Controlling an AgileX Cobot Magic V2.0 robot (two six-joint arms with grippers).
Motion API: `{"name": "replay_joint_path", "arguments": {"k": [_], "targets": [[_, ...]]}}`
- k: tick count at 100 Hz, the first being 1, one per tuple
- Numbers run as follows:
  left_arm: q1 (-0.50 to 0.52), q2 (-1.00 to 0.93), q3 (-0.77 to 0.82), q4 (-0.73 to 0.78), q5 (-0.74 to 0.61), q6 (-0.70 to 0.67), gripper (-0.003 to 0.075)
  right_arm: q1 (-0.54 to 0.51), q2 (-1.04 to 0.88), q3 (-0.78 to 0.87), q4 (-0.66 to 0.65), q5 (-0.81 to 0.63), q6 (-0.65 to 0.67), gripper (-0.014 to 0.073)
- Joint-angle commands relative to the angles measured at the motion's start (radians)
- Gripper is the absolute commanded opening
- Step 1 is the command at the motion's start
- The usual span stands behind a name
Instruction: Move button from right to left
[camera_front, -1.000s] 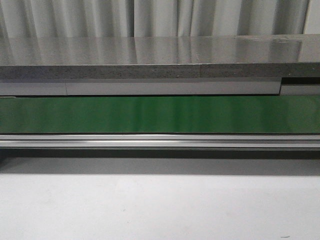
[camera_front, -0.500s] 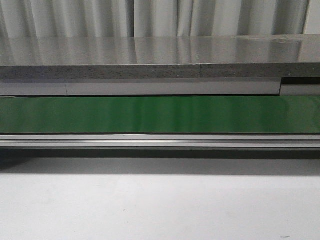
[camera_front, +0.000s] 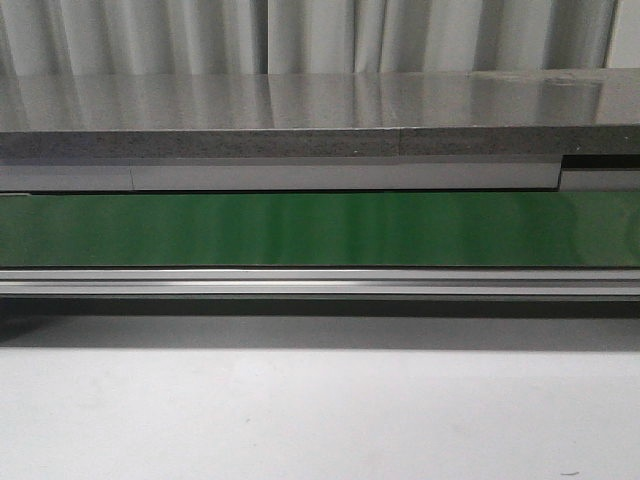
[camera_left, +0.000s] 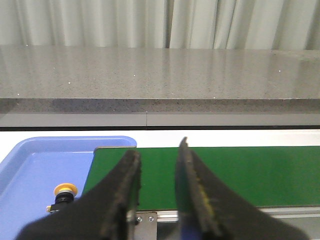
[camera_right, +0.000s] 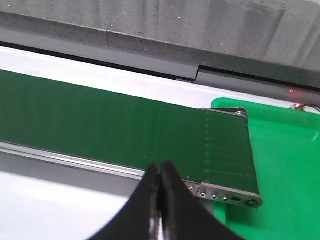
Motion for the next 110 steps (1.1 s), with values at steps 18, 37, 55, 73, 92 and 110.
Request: {"name": "replay_joint_path", "arguments": {"k": [18, 37, 55, 73, 92, 110], "targets": [[-0.008, 0.011, -0.025, -0.015, -0.082, -0.004, 0.0005, 0.001, 0.007, -0.024, 0.003, -0.07, -0.008, -0.0068], [-0.008, 0.011, -0.025, -0.015, -0.082, -0.004, 0.0005, 0.001, 0.007, -0.024, 0.003, -0.07, -0.008, -0.0068], [-0.008, 0.011, -0.025, -0.003, -0.082, -0.004, 0.0005, 0.001, 0.007, -0.024, 0.003, -0.07, -0.008, -0.0068], [-0.008, 0.011, -0.025, 0.025, -0.082, -0.004, 0.0005, 0.001, 0.007, -0.024, 0.003, -0.07, -0.008, -0.0068], [-0.008, 0.011, -0.006, 0.025, -0.135, -0.004, 0.0005, 0.001, 0.007, -0.024, 0.003, -0.07, -0.008, -0.0068], [-0.008, 0.013, 0.071, 0.045, -0.255, -0.014, 0.0005, 0.001, 0.007, -0.024, 0.003, -0.07, -0.008, -0.0068]]}}
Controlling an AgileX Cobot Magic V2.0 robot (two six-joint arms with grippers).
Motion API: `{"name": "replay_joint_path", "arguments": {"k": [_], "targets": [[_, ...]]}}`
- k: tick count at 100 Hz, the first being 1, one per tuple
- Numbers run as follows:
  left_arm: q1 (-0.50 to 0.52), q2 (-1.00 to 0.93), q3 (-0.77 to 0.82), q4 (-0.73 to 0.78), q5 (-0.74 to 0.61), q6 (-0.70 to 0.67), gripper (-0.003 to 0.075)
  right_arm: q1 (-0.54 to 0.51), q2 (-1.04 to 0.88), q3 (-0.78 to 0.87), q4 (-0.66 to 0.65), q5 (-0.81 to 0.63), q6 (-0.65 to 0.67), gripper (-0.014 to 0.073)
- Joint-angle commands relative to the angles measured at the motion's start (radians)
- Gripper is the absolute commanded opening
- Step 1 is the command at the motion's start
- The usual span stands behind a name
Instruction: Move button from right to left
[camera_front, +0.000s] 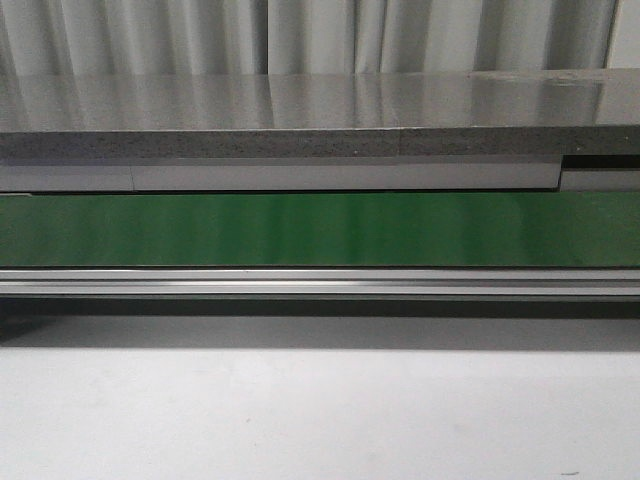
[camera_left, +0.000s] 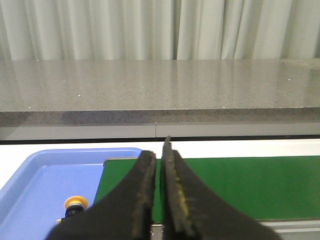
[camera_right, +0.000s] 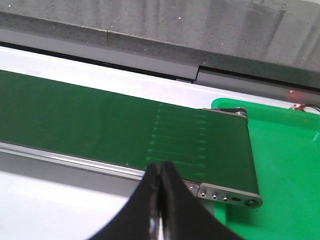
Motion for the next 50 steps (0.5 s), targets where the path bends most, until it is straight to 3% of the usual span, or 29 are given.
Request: {"name": "replay_joint_path", "arguments": {"k": [1, 15, 50], "targets": [[-0.011, 0.013, 0.014, 0.019, -0.14, -0.022, 0.0005, 0.001, 0.007, -0.024, 0.003, -0.07, -0.008, -0.0068], [-0.037, 0.013, 0.069, 0.149, -0.165, -0.15, 0.0005, 0.001, 0.007, -0.024, 0.003, -0.07, -0.008, -0.0068], [-0.044, -0.046, 0.201, 0.208, -0.296, -0.17, 0.0005, 0.001, 0.007, -0.024, 0.003, -0.07, -0.008, -0.0068]]}}
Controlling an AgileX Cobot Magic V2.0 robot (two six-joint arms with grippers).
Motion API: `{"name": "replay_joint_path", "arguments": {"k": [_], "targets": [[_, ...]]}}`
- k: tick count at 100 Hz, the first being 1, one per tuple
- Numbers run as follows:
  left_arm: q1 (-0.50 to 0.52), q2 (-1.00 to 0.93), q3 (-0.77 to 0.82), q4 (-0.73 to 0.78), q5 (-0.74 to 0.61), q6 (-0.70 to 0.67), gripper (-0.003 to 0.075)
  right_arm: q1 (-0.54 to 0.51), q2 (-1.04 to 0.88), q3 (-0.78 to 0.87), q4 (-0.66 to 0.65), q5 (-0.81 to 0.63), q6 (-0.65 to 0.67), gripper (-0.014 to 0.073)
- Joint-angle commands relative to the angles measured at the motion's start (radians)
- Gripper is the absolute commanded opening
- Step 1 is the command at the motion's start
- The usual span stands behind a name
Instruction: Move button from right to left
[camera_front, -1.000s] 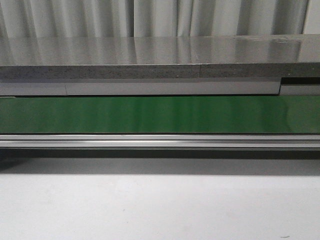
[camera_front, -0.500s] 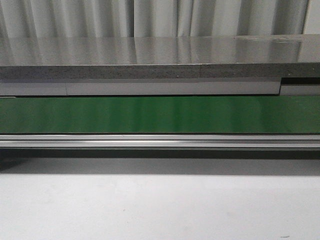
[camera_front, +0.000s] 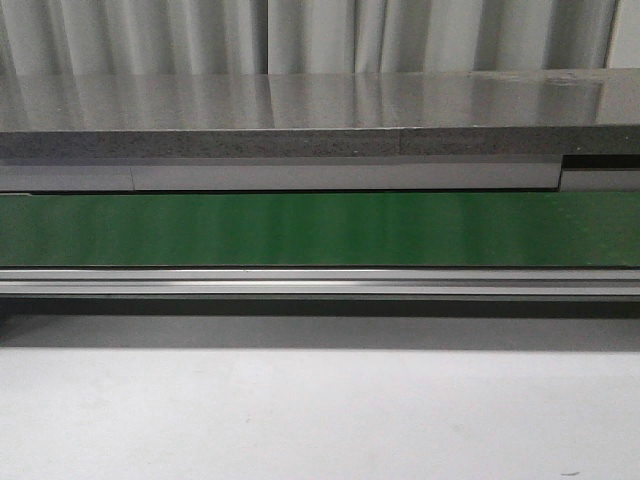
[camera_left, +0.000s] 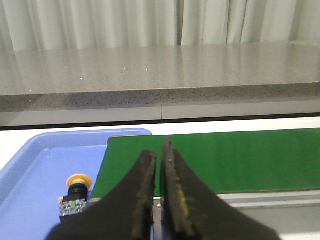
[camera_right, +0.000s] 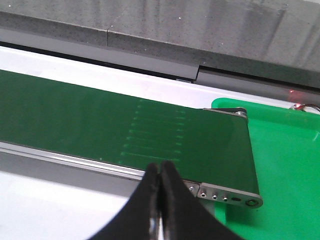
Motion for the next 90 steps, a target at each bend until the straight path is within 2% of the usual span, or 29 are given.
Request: {"name": "replay_joint_path", "arguments": {"k": [1, 42, 90], "targets": [[-0.009, -0.024, 0.004, 0.006, -0.123, -0.014, 0.0005, 0.001, 0.007, -0.024, 0.003, -0.07, -0.008, -0.0068], [-0.009, -0.116, 0.111, 0.003, -0.155, -0.014, 0.0005, 0.001, 0.007, -0.024, 0.003, -0.07, -0.008, -0.0068], [-0.009, -0.116, 0.111, -0.021, -0.172, -0.014, 0.0005, 0.001, 0.007, -0.024, 0.003, -0.071, -0.008, -0.0068]]}}
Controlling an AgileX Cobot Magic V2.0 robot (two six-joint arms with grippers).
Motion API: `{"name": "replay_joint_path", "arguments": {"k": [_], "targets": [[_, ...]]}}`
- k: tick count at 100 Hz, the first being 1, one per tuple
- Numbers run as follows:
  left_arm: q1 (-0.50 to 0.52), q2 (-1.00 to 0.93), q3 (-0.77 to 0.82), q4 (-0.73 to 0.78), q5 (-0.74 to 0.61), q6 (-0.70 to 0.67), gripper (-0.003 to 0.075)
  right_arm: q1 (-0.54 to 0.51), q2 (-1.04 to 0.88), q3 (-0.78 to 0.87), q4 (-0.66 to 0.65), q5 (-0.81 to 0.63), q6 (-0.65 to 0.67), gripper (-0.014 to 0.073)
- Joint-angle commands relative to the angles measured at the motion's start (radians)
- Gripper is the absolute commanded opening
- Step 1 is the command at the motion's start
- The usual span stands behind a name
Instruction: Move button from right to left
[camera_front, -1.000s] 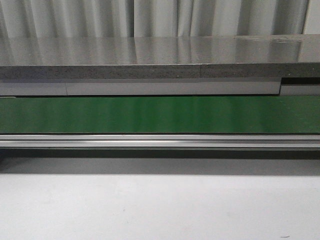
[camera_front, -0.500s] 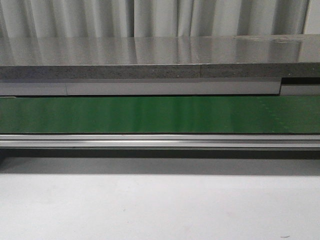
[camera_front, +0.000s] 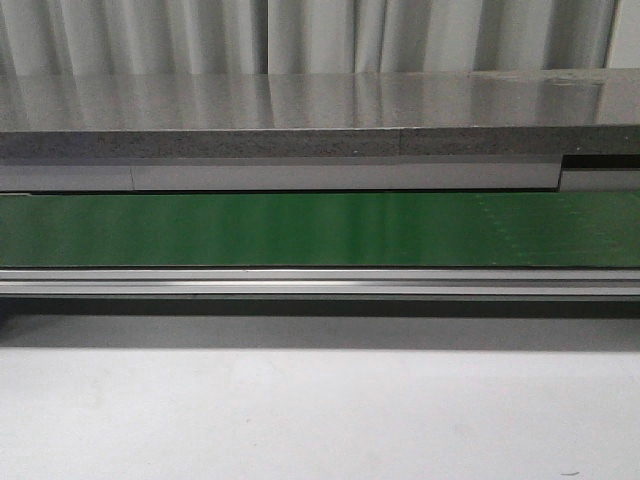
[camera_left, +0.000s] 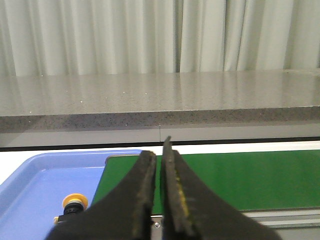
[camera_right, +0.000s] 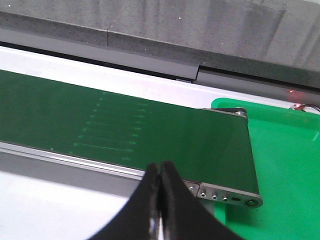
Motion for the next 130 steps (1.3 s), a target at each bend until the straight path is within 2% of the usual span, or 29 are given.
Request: {"name": "replay_joint_path", "arguments": {"k": [1, 110, 130], "targets": [[-0.009, -0.037, 0.041, -0.01, -0.089, -0.009, 0.0005, 0.001, 0.007, -0.024, 0.003, -0.071, -0.008, -0.0068], [-0.009, -0.037, 0.041, -0.01, -0.089, -0.009, 0.0005, 0.001, 0.007, -0.024, 0.001, -0.07, -0.008, -0.0068], [-0.009, -0.037, 0.041, -0.01, -0.089, -0.009, 0.0005, 0.004, -0.009, 0.009, -0.046, -0.198, -0.008, -0.0068]]}}
